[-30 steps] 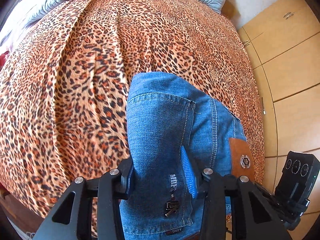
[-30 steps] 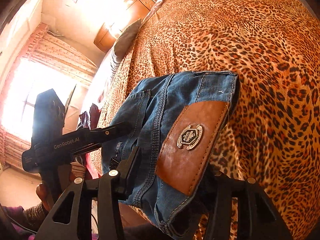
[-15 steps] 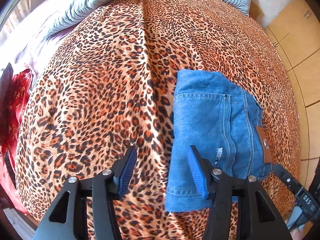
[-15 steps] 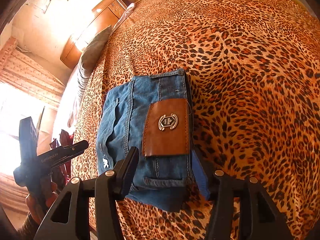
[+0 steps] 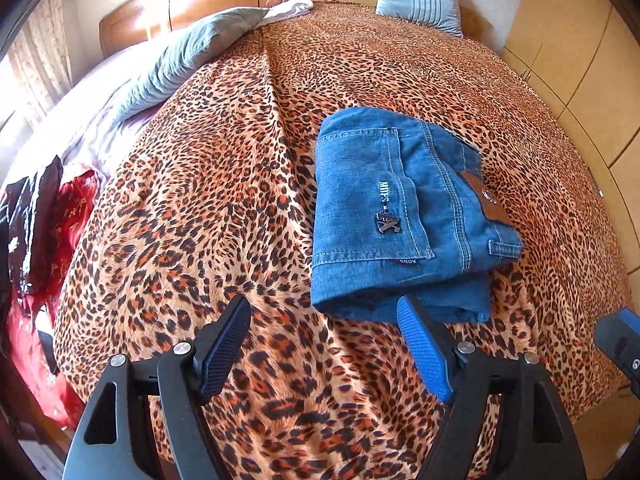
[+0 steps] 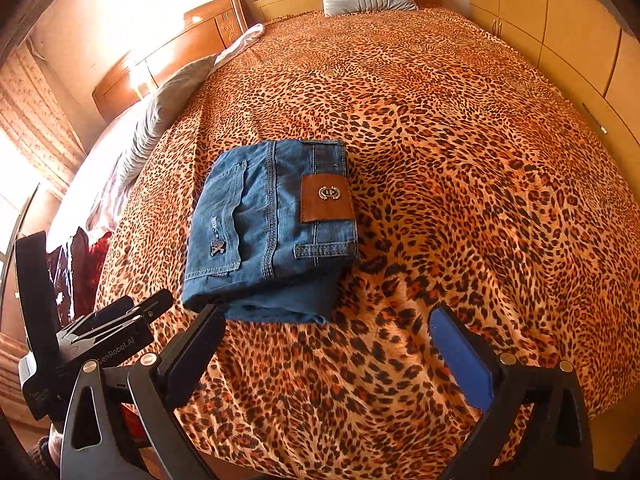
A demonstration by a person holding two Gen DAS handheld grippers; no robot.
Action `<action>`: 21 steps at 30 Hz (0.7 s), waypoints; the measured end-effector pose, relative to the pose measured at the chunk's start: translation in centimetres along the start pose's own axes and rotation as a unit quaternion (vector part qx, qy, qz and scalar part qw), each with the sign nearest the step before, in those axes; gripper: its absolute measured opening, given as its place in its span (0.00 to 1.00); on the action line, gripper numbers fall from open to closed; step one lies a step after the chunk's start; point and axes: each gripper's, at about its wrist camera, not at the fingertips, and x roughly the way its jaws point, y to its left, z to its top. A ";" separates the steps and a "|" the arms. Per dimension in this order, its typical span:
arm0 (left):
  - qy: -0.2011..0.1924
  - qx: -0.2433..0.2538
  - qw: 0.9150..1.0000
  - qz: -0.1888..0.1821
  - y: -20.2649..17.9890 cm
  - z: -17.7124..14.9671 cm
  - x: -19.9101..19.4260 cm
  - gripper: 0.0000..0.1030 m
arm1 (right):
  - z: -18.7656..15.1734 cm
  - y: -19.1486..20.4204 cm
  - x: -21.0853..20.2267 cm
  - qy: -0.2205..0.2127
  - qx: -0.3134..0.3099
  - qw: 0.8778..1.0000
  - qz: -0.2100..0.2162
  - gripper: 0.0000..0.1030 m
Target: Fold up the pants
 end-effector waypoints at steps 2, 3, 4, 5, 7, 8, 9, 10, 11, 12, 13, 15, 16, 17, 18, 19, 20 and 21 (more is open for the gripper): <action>-0.013 0.009 1.000 0.001 -1.3 -1.5 -1.5 0.74 | -1.9 -0.4 -1.7 -0.019 -0.006 1.000 -0.008 1.00; -0.015 0.013 1.000 0.000 -1.9 -2.3 -2.2 0.74 | -2.8 -0.8 -2.5 -0.027 -0.006 1.000 -0.009 1.00; -0.015 0.015 1.000 -0.002 -2.5 -3.0 -2.9 0.74 | -3.7 -1.2 -3.4 -0.034 -0.004 0.999 -0.007 1.00; -0.015 0.016 1.000 -0.003 -3.2 -3.9 -3.7 0.75 | -4.6 -1.7 -4.2 -0.040 -0.002 0.999 -0.006 1.00; -0.018 0.017 1.000 -0.006 -4.2 -5.4 -5.3 0.75 | -6.2 -2.7 -5.7 -0.046 0.006 0.999 -0.006 1.00; -0.019 0.016 1.000 -0.007 -4.7 -6.1 -5.9 0.75 | -6.9 -3.2 -6.5 -0.047 0.010 0.999 -0.004 1.00; -0.018 0.015 1.000 -0.011 -5.1 -6.8 -6.4 0.75 | -7.7 -3.8 -7.1 -0.046 0.013 0.999 -0.004 1.00; -0.019 0.013 1.000 -0.014 -5.4 -7.5 -7.1 0.75 | -8.3 -4.3 -7.6 -0.043 0.015 0.999 -0.004 1.00; -0.021 0.010 1.000 -0.019 -5.8 -8.3 -7.7 0.75 | -9.0 -4.7 -8.1 -0.040 0.015 0.999 -0.005 1.00; -0.021 0.007 0.999 -0.025 -6.0 -8.9 -8.2 0.75 | -9.6 -5.2 -8.4 -0.037 0.016 0.999 -0.004 1.00; -0.019 0.005 0.999 -0.030 -6.1 -9.3 -8.5 0.75 | -10.2 -5.6 -8.8 -0.036 0.018 0.999 -0.002 1.00; -0.014 0.000 0.999 -0.039 -6.4 -10.3 -9.5 0.75 | -11.2 -6.2 -9.4 -0.033 0.020 0.999 0.001 1.00; -0.013 -0.001 0.999 -0.042 -6.4 -10.7 -9.9 0.75 | -11.6 -6.5 -9.7 -0.033 0.020 0.999 0.002 1.00; -0.012 -0.002 0.999 -0.043 -6.6 -11.1 -10.3 0.75 | -12.0 -6.7 -10.0 -0.033 0.019 0.999 0.003 1.00; -0.011 -0.005 0.999 -0.046 -6.5 -11.3 -10.6 0.75 | -12.3 -6.8 -10.3 -0.034 0.018 0.999 0.004 1.00; -0.011 -0.008 0.999 -0.051 -6.4 -11.5 -10.9 0.75 | -12.6 -7.0 -10.5 -0.034 0.017 0.999 0.005 1.00; -0.015 -0.010 0.998 -0.054 -6.4 -11.6 -11.3 0.75 | -12.8 -7.1 -10.7 -0.035 0.017 0.999 0.006 1.00; -0.023 -0.012 0.998 -0.053 -6.4 -11.7 -11.9 0.75 | -13.0 -7.3 -10.9 -0.037 0.017 0.999 0.007 1.00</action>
